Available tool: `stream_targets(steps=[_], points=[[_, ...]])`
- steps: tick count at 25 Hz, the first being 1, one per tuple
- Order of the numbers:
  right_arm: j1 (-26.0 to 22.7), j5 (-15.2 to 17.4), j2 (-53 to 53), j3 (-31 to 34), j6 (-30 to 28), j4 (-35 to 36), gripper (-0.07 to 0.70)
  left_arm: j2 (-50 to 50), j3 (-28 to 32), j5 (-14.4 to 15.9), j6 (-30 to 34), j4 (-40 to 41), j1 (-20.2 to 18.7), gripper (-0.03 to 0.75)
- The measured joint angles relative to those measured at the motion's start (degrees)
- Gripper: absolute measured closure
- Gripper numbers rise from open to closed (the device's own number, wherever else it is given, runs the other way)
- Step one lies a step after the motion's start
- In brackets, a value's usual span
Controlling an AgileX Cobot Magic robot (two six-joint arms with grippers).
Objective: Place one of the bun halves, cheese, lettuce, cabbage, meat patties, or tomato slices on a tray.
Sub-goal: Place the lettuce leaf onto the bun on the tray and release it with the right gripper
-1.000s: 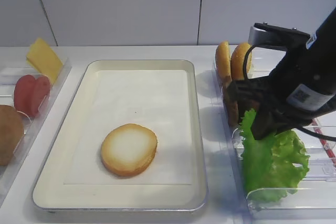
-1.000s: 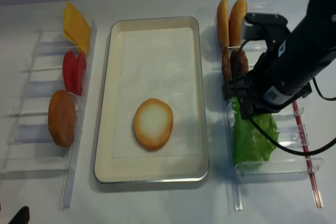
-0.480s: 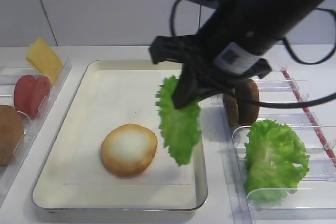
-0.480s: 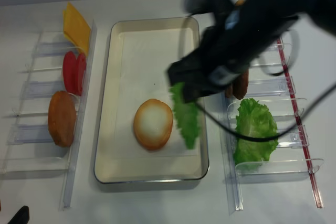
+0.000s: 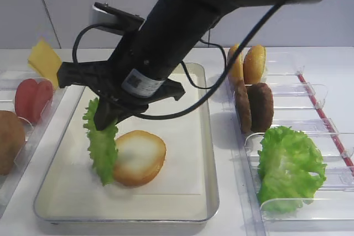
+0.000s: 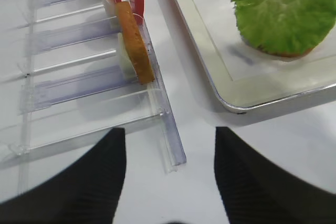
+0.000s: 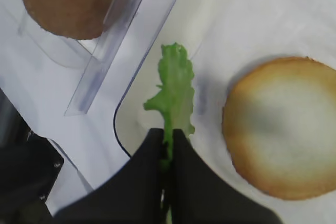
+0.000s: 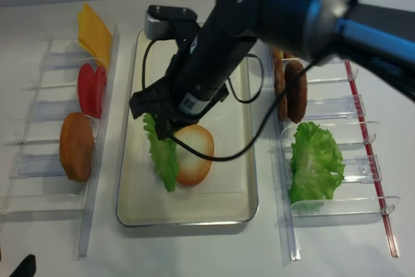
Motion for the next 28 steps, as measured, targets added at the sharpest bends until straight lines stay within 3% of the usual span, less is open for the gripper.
stream_targets(steps=[3,8,14,28], points=[[0.00,0.11,1.73,-0.88,-0.04,-0.41,0.601,0.00,0.00,0.00,0.00,0.00,0.00,0.354],[-0.46,1.84,3.39,-1.14,4.14,-10.42,0.601,0.00,0.00,0.00,0.00,0.00,0.00,0.354],[-0.69,2.48,4.96,-1.25,6.93,-16.52,0.601,0.00,0.00,0.00,0.00,0.00,0.00,0.354],[-0.69,1.76,4.96,-1.25,8.97,-19.44,0.600,0.00,0.00,0.00,0.00,0.00,0.00,0.354]])
